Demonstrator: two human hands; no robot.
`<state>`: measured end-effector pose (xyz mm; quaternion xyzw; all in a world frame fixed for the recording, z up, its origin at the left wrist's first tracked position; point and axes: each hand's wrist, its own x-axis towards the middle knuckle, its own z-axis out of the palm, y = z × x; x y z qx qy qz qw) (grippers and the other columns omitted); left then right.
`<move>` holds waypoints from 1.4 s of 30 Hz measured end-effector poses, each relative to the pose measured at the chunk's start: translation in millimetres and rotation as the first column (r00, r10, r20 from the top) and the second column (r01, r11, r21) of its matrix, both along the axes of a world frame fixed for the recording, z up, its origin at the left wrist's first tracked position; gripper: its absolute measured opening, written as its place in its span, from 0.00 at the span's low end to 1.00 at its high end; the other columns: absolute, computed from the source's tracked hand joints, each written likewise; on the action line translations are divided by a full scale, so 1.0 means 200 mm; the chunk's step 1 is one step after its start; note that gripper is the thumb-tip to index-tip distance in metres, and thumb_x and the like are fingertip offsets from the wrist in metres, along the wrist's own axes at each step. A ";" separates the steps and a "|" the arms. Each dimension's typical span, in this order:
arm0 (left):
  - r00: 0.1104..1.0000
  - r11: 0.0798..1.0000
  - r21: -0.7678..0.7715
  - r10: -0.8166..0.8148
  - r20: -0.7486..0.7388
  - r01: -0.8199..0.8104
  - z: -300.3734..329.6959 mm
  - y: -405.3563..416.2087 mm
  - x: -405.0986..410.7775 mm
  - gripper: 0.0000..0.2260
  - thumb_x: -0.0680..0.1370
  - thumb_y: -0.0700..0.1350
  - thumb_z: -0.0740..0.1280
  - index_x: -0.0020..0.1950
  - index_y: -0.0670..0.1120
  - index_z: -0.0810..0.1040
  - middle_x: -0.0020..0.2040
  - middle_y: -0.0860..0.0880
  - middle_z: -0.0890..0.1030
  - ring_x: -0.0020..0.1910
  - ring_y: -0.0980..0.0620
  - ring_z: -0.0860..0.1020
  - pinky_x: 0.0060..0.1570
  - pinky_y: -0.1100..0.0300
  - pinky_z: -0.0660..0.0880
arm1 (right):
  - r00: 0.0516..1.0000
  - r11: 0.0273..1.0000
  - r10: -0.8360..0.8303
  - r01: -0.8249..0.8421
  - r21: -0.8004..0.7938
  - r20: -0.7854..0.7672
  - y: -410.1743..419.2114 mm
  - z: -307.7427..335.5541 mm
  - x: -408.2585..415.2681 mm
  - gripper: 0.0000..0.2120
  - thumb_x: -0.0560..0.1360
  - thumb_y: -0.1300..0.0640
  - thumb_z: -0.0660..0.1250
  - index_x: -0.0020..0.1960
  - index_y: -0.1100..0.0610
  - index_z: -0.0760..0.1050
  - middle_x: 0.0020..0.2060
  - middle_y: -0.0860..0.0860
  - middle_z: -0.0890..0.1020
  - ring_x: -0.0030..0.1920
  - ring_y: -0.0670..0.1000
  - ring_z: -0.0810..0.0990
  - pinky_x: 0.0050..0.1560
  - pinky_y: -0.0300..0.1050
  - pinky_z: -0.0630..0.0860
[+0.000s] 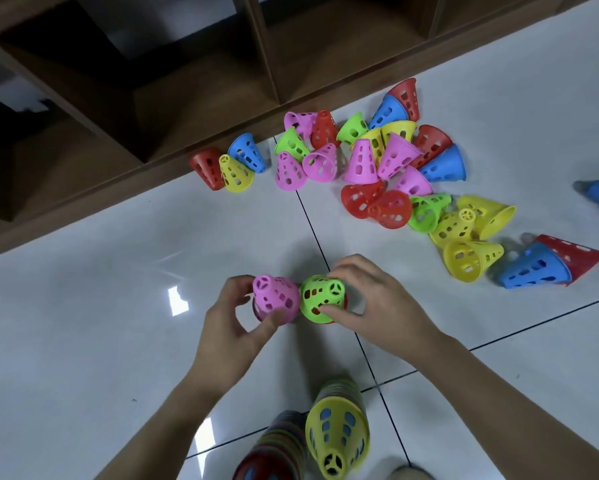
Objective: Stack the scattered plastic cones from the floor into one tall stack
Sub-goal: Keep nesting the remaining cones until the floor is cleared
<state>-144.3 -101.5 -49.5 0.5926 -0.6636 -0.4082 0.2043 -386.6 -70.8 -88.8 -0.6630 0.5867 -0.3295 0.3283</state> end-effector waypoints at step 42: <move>0.922 0.954 0.100 -0.300 0.243 0.284 -0.40 -1.09 -1.09 0.22 0.75 0.55 0.73 0.62 0.44 0.75 0.52 0.51 0.75 0.51 0.51 0.74 0.39 0.64 0.67 | 0.800 0.819 -0.572 0.570 0.069 0.182 -0.06 -0.06 -0.40 0.16 0.76 0.52 0.73 0.61 0.55 0.79 0.51 0.49 0.83 0.53 0.45 0.81 0.57 0.33 0.72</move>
